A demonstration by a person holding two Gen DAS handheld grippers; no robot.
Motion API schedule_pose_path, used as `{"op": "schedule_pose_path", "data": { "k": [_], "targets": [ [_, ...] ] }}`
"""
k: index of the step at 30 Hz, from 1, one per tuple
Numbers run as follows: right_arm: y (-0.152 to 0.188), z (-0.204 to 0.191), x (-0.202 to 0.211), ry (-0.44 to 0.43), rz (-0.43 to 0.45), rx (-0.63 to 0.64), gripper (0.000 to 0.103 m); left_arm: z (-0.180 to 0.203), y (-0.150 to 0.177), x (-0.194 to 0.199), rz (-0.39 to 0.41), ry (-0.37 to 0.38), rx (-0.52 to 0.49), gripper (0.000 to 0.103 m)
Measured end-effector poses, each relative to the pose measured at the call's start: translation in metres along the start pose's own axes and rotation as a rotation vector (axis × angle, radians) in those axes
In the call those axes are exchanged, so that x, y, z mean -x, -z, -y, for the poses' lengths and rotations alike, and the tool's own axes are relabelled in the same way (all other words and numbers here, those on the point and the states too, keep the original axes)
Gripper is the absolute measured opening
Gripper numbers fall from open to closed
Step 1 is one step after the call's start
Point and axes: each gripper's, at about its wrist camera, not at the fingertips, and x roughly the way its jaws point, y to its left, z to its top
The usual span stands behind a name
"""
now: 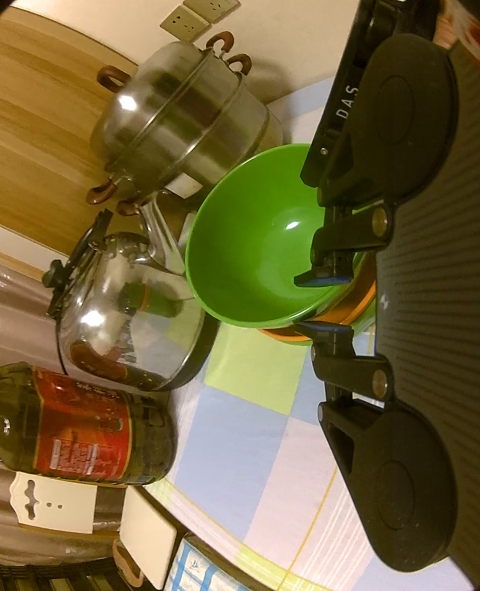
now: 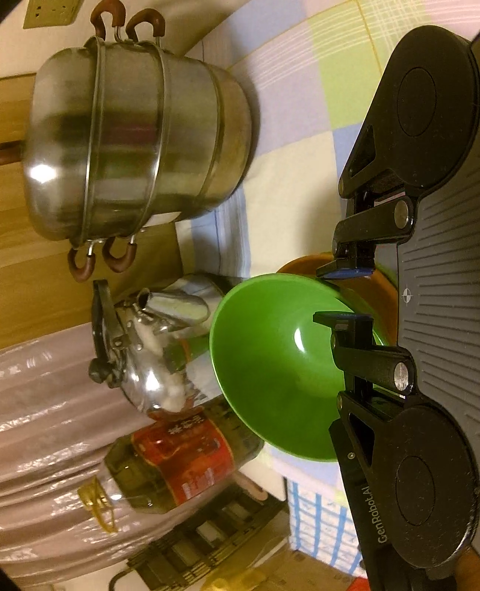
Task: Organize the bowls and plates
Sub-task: 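Carry the green bowl with both grippers and lower it onto the orange bowl, then open both grippers and withdraw them from the bowl stack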
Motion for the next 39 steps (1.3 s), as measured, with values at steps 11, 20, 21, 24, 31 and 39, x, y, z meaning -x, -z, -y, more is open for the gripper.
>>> {"op": "schedule_pose_path", "data": {
  "k": [11,20,21,24,31,39],
  "targets": [
    [0.006,0.000,-0.014,0.019,-0.018,0.060,0.018,-0.002,0.009,-0.013,-0.021,-0.022,0.005,0.017],
    [0.012,0.002,-0.020,0.022,-0.018,0.093,0.018,-0.002,0.011,-0.015,-0.011,-0.018,-0.004,0.017],
    [0.013,0.002,-0.020,0.022,-0.015,0.097,0.018,-0.002,0.011,-0.015,-0.011,-0.019,-0.005,0.018],
    [0.014,0.001,-0.022,0.036,-0.009,0.125,0.027,-0.003,0.011,-0.014,-0.003,-0.014,-0.004,0.019],
    [0.011,0.024,-0.020,-0.023,-0.004,-0.030,0.042,-0.011,0.008,-0.005,0.035,-0.029,0.029,0.019],
    [0.008,0.033,-0.009,-0.027,0.016,-0.070,0.042,-0.014,0.010,-0.002,0.032,-0.014,0.048,0.020]
  ]
}}
